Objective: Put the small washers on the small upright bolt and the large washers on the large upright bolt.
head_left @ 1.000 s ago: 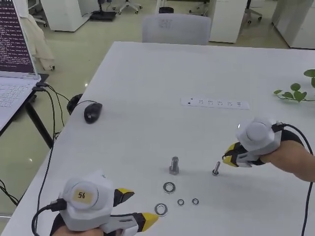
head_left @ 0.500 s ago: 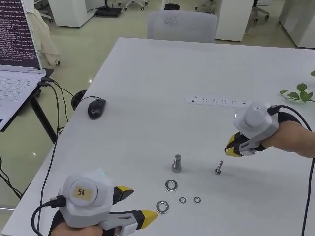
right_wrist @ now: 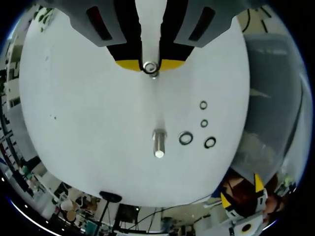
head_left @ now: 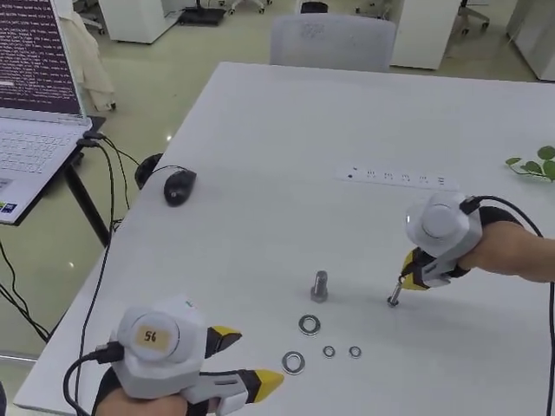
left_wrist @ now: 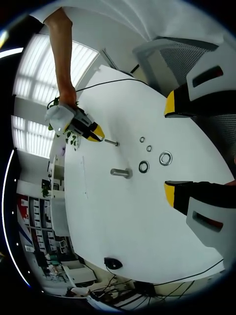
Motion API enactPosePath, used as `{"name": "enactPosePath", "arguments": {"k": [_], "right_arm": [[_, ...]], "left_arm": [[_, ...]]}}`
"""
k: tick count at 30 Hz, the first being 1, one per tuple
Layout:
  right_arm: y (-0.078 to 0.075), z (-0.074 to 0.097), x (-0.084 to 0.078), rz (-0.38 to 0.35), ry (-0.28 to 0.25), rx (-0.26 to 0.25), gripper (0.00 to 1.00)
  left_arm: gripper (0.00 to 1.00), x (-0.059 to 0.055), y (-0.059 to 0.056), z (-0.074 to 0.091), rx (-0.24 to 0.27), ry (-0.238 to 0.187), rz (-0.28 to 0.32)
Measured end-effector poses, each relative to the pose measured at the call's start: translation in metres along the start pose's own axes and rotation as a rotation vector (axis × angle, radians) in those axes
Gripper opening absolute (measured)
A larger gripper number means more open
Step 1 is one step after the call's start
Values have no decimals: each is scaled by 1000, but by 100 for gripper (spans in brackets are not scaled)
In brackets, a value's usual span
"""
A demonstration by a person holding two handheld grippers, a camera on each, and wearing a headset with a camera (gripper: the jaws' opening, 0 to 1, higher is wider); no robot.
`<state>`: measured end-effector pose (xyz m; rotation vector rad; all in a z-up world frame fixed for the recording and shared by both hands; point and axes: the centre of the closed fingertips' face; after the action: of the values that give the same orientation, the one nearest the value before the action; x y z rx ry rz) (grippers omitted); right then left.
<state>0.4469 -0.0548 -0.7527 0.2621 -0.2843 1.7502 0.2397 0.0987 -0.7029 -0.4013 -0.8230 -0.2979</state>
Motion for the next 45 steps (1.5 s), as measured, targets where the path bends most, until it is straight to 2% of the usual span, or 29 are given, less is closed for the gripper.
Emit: {"name": "enactPosePath", "arguments": {"k": [7, 13, 29, 45], "right_arm": [[3, 0, 0, -1, 3, 6, 13], [0, -6, -2, -3, 5, 15, 13], [7, -7, 0, -4, 18, 19, 13], [-1, -30, -10, 3, 53, 31, 13]], "left_arm": [[51, 1, 1, 0, 2, 0, 2], [51, 1, 2, 0, 1, 0, 1], [51, 0, 3, 2, 4, 0, 7], [51, 0, 5, 4, 7, 1, 6]]}}
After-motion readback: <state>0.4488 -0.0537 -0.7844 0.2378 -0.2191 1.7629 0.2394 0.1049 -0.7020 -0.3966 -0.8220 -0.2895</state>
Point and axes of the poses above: the centre of the closed fingertips' face, and the gripper's own axes: z roughly backward along the fingers, y roughly to its left, x roughly out of its top, and after that the axes turned 2 degrees about x, right-handed
